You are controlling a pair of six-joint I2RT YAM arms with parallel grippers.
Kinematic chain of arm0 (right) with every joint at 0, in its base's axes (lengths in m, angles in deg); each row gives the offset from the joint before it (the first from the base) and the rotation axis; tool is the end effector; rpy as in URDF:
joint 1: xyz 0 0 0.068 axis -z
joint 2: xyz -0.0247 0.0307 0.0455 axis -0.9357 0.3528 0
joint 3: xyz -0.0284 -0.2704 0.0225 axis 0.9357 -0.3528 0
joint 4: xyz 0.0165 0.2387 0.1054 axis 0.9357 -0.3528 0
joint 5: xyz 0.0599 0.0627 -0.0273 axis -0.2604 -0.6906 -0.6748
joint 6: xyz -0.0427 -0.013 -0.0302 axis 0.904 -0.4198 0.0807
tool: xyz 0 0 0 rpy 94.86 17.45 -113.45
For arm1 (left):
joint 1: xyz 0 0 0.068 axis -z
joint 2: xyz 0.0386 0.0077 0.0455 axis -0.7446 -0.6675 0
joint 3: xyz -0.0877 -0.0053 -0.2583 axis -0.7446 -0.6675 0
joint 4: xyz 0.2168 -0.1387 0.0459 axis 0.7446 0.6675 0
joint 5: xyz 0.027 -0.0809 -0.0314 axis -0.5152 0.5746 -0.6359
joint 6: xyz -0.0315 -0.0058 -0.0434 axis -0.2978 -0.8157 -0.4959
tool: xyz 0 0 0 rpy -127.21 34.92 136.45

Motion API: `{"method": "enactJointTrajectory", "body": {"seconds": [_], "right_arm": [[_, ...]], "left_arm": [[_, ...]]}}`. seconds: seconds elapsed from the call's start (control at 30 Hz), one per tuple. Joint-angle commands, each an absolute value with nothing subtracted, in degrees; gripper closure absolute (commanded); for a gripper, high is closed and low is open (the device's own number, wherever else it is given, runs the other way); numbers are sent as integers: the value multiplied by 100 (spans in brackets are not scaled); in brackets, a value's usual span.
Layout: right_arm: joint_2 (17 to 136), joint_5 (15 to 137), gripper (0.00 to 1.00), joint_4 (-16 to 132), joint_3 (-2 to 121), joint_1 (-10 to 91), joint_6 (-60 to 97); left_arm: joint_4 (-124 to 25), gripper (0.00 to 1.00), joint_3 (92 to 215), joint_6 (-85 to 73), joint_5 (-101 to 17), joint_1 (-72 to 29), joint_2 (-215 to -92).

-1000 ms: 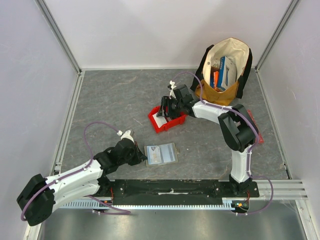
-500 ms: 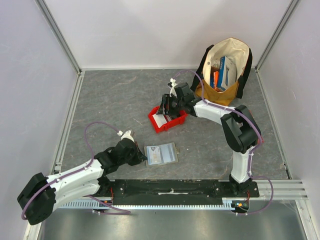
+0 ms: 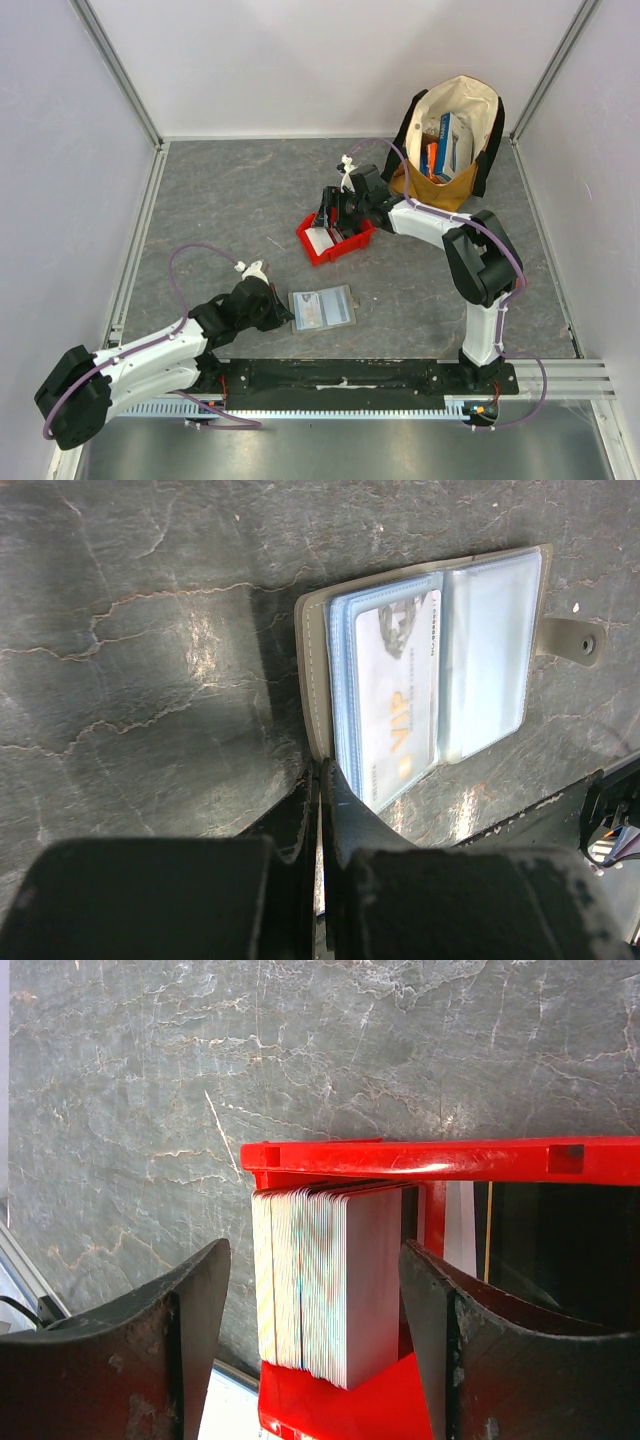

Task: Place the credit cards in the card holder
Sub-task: Pick up the credit card from the storage box.

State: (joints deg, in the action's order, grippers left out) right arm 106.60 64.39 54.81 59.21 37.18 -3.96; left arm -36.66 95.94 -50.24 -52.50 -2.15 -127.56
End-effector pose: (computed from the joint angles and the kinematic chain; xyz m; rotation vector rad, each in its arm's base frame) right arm 0.3592 0.2397 0.1925 -0.2544 2.3908 0.9184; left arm 0.1127 -0.1144 0.1451 -0.2437 2.5024 -0.7660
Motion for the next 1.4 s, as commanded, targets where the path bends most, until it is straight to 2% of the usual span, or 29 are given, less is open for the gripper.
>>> {"method": "enactJointTrajectory", "body": {"seconds": [0.0,0.9,1.37], "right_arm": [[10744,6315,24,5579,6002,3735,-329],[10999,6139,27,5377,6169,3638,-153],[10692,5929,44,5421,6134,3621,-170]], "left_arm": [[-3809,98,9611,-4901,-5301,-224,-12772],[-3800,98,9594,-4901,-5275,-233,-12720],[-3818,98,9576,-4892,-5292,-216,-12746]]}}
